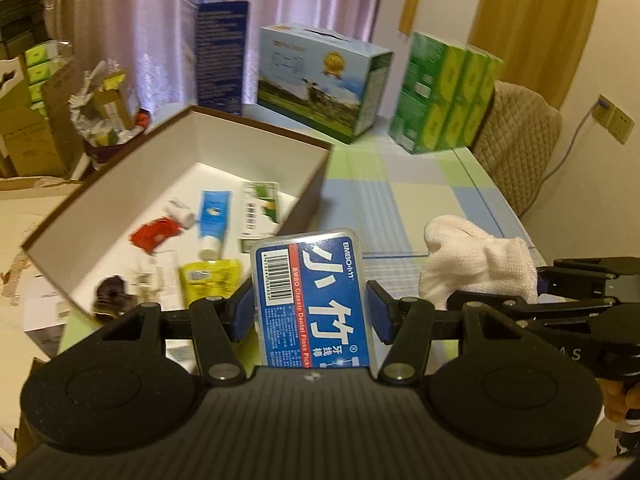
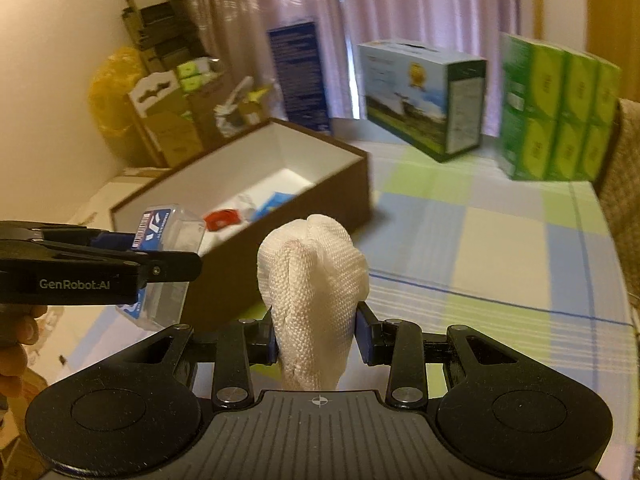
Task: Organize objects
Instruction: 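Lift and carry the white cloth and toothpaste box over the brown box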
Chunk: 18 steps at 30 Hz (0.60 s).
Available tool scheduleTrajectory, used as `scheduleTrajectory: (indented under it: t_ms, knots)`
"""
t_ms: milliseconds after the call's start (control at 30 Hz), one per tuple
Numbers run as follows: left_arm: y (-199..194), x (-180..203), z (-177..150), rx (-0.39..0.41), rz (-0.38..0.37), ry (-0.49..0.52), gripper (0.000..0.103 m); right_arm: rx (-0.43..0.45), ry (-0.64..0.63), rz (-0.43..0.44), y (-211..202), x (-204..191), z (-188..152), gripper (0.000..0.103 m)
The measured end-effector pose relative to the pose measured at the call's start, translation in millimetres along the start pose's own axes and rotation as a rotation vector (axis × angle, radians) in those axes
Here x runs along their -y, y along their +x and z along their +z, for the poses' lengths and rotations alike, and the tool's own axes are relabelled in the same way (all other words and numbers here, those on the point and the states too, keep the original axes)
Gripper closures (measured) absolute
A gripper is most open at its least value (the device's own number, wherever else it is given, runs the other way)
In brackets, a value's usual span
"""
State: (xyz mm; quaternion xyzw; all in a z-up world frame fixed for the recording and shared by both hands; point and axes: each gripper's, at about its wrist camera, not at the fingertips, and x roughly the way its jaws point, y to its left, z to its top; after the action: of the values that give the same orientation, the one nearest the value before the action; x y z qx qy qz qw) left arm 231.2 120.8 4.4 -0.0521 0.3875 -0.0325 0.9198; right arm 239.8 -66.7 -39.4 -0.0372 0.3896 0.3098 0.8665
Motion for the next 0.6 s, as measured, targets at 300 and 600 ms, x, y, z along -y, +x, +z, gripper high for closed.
scheduleTrajectory:
  t_ms: [300, 600]
  knots:
    - [-13, -59, 8, 0.02, 0.047, -0.028, 0.05, 0.006, -0.025, 0.073, 29, -47, 24, 0.07]
    - [-8, -101, 15, 0.02, 0.061, -0.032, 0.05, -0.004, -0.034, 0.089, 56, -80, 39, 0.07]
